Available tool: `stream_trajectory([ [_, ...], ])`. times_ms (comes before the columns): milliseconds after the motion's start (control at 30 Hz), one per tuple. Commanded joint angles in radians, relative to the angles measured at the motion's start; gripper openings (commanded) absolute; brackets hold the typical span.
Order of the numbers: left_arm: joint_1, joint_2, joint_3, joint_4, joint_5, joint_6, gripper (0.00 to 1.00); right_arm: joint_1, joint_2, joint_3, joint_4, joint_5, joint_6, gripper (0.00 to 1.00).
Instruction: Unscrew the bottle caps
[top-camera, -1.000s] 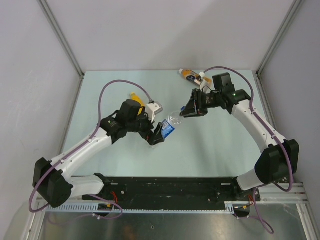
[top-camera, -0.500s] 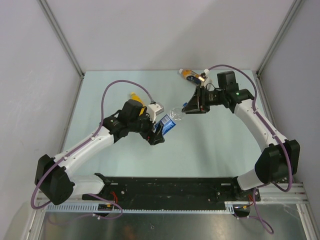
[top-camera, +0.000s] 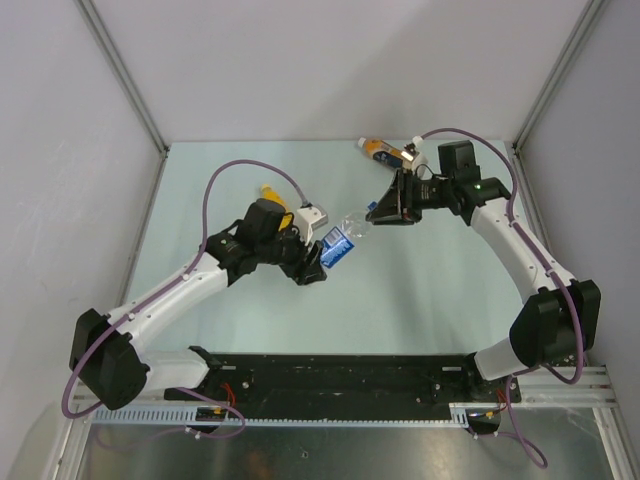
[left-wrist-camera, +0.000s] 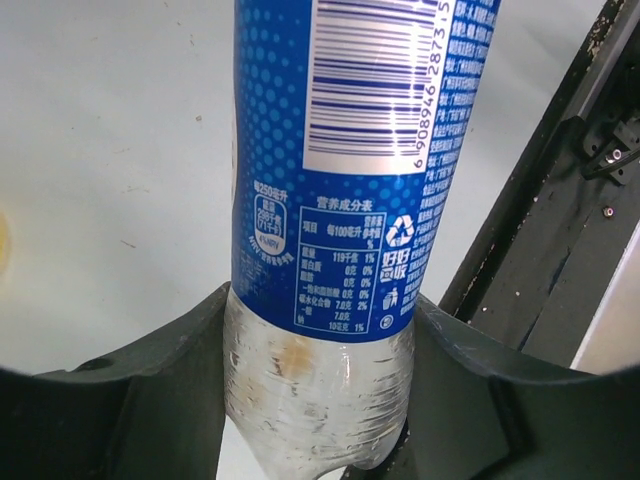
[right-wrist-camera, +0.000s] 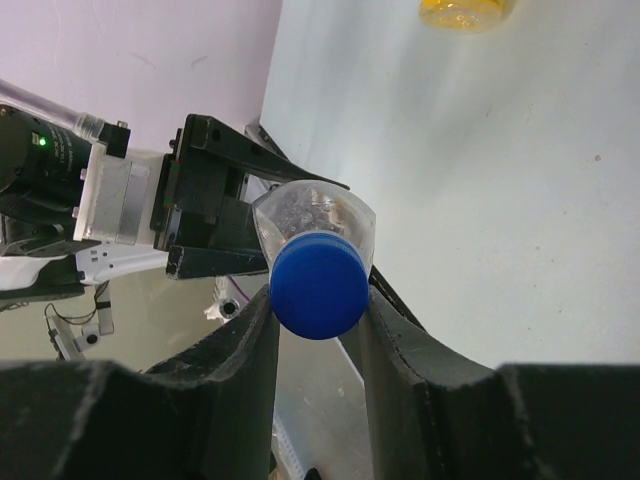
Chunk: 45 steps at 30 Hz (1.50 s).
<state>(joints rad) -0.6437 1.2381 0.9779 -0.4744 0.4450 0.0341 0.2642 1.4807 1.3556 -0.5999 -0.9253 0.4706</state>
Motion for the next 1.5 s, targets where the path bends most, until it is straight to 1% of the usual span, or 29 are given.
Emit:
stream_trajectory([
  [0, -0.002, -0.01, 0.008, 0.022, -0.004, 0.016, 0.44, -0.045, -0.028, 0.008, 0.04, 0.055, 0.04, 0.15],
  [67, -0.002, -0.01, 0.008, 0.022, -0.016, 0.016, 0.44, -0.066, -0.028, 0.008, 0.049, 0.058, 0.056, 0.23],
  [167, -0.002, -0.014, 0.006, 0.022, -0.056, 0.01, 0.42, -0.088, -0.035, 0.009, 0.067, 0.06, 0.082, 0.4],
  [400, -0.003, -0.022, 0.003, 0.022, -0.141, 0.0, 0.36, -0.115, -0.112, 0.008, 0.077, 0.168, 0.104, 0.85],
  [467, -0.003, -0.029, 0.003, 0.022, -0.168, -0.004, 0.35, -0.118, -0.139, 0.009, 0.086, 0.199, 0.105, 0.95],
  [500, -0.004, -0.031, 0.002, 0.022, -0.187, -0.006, 0.33, -0.119, -0.15, 0.008, 0.093, 0.214, 0.108, 0.97],
  [600, -0.003, -0.043, 0.004, 0.022, -0.251, -0.017, 0.31, -0.122, -0.176, 0.008, 0.11, 0.249, 0.122, 0.99],
  [833, -0.007, -0.101, 0.004, 0.022, -0.376, -0.026, 0.29, -0.108, -0.204, 0.01, 0.116, 0.339, 0.145, 0.99],
  [933, -0.018, -0.125, 0.004, 0.023, -0.424, -0.026, 0.27, -0.083, -0.212, 0.01, 0.114, 0.383, 0.147, 0.99],
  [1000, -0.036, -0.134, 0.007, 0.021, -0.487, -0.026, 0.27, -0.062, -0.212, 0.009, 0.116, 0.407, 0.147, 0.99],
  [1233, -0.177, -0.15, 0.028, 0.003, -0.721, -0.024, 0.24, 0.002, -0.205, 0.01, 0.159, 0.43, 0.174, 0.99],
  [1467, -0.364, -0.084, 0.095, -0.033, -1.093, -0.01, 0.2, 0.021, -0.217, 0.01, 0.204, 0.421, 0.209, 0.96],
])
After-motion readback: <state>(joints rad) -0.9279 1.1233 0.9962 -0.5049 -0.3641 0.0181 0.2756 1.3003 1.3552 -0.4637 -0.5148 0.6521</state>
